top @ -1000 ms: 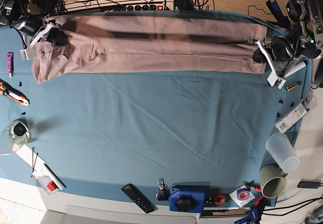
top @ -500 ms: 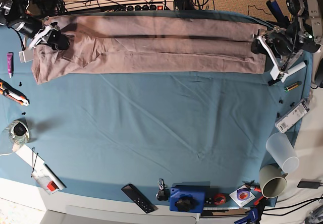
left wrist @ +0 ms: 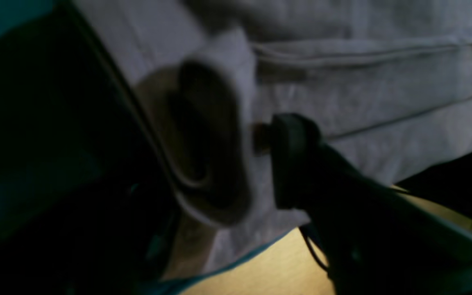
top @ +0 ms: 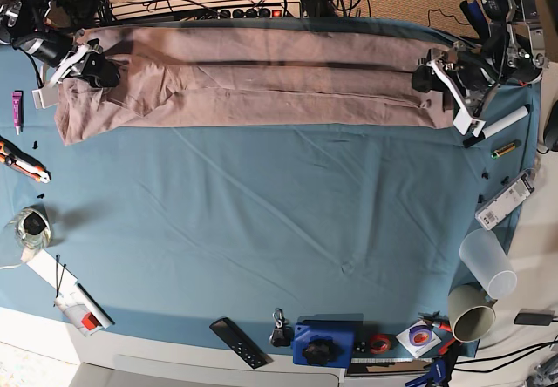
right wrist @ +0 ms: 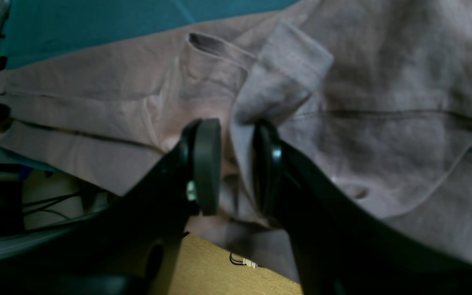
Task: Fold the T-shirt properly
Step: 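Grasp the strip end with the left gripper and carry it toward the right gripper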
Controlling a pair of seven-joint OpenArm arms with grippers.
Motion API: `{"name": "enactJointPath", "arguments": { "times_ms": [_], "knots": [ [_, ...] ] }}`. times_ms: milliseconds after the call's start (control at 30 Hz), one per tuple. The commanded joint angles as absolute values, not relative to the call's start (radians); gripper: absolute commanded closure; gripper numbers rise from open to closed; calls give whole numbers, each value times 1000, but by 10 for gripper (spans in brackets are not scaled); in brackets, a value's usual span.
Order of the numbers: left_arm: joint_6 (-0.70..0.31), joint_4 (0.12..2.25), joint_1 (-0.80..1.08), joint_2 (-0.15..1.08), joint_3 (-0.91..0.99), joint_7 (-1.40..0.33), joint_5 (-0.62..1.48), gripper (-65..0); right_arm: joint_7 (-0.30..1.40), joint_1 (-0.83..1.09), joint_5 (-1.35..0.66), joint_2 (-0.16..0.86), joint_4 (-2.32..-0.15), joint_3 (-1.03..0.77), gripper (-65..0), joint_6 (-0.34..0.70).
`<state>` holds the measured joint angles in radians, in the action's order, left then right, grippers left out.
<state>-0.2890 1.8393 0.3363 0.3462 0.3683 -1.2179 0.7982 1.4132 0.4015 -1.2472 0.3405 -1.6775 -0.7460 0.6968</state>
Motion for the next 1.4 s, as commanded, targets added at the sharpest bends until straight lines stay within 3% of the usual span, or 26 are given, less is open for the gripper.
{"name": "enactJointPath", "arguments": {
  "times_ms": [0,100,200,233,467,867,1100,1367],
  "knots": [
    [-289,1830,338,349,370,-1232,788,-262,1396,399,-1271,360,-1694,-755,-159,698],
    [-278,1797,337,349,370,-1228,785,-188,1396,399,-1272,360,-1694,-755,-159,698],
    [-250,1796,334,349,370,-1217,785,-14,1396,399,-1272,360,-1694,-755,-159,698],
    [-251,1797,331,349,370,-1215,778,0,1396,399,-1272,360,-1694,-755,-159,698],
    [-256,1888,324,349,370,-1249,779,0,1396,398,-1275,360,-1694,-755,-159,698],
    [-364,2170,401,346,369,-1222,918,0,1396,395,-1275,360,-1694,-755,-159,698],
    [-377,2309,465,240,358,-1152,921,0,1396,396,-1275,360,-1694,-755,-159,698],
    [-389,2308,452,204,80,-1088,813,0,1396,396,-1275,360,-1694,-755,-159,698]
  ]
}}
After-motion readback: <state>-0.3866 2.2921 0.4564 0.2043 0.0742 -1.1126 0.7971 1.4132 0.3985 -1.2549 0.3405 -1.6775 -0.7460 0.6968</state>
